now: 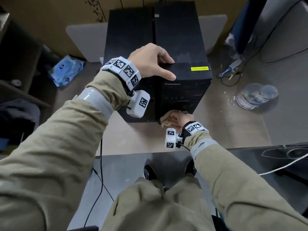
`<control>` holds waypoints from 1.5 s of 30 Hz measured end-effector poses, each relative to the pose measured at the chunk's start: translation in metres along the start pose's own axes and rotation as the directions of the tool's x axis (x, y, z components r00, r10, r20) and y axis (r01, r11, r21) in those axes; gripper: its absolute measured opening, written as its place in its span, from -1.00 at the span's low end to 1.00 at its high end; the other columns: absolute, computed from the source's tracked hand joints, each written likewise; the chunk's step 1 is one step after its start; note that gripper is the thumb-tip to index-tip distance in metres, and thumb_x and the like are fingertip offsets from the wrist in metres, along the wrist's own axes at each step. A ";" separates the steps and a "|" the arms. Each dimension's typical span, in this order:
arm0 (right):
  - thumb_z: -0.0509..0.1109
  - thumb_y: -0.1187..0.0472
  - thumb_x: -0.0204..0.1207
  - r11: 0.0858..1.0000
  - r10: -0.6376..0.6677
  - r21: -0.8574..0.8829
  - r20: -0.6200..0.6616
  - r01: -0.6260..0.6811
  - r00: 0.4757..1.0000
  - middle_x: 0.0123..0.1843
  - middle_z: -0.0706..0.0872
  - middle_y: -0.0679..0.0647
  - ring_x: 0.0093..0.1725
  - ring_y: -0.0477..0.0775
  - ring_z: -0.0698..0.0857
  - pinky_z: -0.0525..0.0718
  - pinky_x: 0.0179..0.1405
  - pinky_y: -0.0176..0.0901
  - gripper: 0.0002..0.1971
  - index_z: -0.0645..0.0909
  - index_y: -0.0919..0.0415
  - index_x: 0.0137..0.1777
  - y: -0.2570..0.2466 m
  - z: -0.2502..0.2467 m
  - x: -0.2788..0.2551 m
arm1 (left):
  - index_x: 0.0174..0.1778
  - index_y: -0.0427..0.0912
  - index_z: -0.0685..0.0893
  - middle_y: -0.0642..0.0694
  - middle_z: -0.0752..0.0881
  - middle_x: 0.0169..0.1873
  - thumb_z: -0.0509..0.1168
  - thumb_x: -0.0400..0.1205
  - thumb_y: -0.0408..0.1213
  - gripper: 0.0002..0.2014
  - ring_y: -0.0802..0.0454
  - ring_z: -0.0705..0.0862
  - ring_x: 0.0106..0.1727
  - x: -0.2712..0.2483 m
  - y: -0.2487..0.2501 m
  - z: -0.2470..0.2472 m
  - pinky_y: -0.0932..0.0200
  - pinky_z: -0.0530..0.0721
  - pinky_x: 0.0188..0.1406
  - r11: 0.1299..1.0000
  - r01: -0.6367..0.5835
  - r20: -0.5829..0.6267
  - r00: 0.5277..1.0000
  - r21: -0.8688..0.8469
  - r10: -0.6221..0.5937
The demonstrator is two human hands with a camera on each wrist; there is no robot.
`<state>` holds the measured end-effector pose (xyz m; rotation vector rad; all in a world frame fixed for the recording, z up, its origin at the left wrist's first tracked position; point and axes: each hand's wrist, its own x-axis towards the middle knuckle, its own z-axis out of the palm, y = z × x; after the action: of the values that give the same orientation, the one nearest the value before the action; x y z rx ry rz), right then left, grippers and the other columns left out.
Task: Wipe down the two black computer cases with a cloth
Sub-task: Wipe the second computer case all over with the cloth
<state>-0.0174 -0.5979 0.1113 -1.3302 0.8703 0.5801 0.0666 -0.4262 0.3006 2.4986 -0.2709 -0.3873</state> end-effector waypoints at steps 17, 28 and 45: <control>0.40 0.39 0.45 0.999 0.000 0.036 -0.020 0.000 1.000 -0.22 0.79 0.20 -0.32 0.11 0.83 0.79 -0.28 -0.11 -0.90 0.74 0.30 -0.23 -0.004 -0.026 0.002 | 0.09 0.20 0.81 0.30 0.78 -0.11 0.62 0.23 0.28 -0.47 0.47 0.66 -0.12 0.002 0.001 0.003 0.10 0.68 0.26 1.000 -0.013 -0.024 1.000 -0.027 0.012; 0.64 0.38 0.15 0.991 -0.115 0.059 -0.047 0.118 0.992 -0.18 0.85 0.29 -0.18 0.26 0.85 0.84 -0.05 0.11 -0.75 0.79 0.43 -0.16 -0.017 -0.040 0.004 | 0.05 0.24 0.81 0.29 0.80 -0.03 0.53 0.09 0.44 -0.36 0.38 0.71 0.10 0.009 -0.005 0.001 0.03 0.66 0.33 0.998 -0.044 0.012 0.999 -0.049 0.045; 0.51 0.31 0.42 0.995 -0.069 0.062 -0.095 0.075 0.993 -0.34 0.85 0.12 -0.31 0.09 0.86 0.86 -0.09 0.07 -0.85 0.69 0.35 -0.05 -0.019 -0.057 0.002 | 0.06 0.25 0.81 0.26 0.79 -0.05 0.52 0.11 0.42 -0.38 0.36 0.71 0.09 0.005 -0.003 0.001 0.07 0.67 0.30 0.998 -0.037 -0.016 0.999 -0.050 0.036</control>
<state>-0.0127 -0.6575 0.1203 -1.3317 0.9054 0.4328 0.0710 -0.4259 0.2970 2.4430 -0.2972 -0.3556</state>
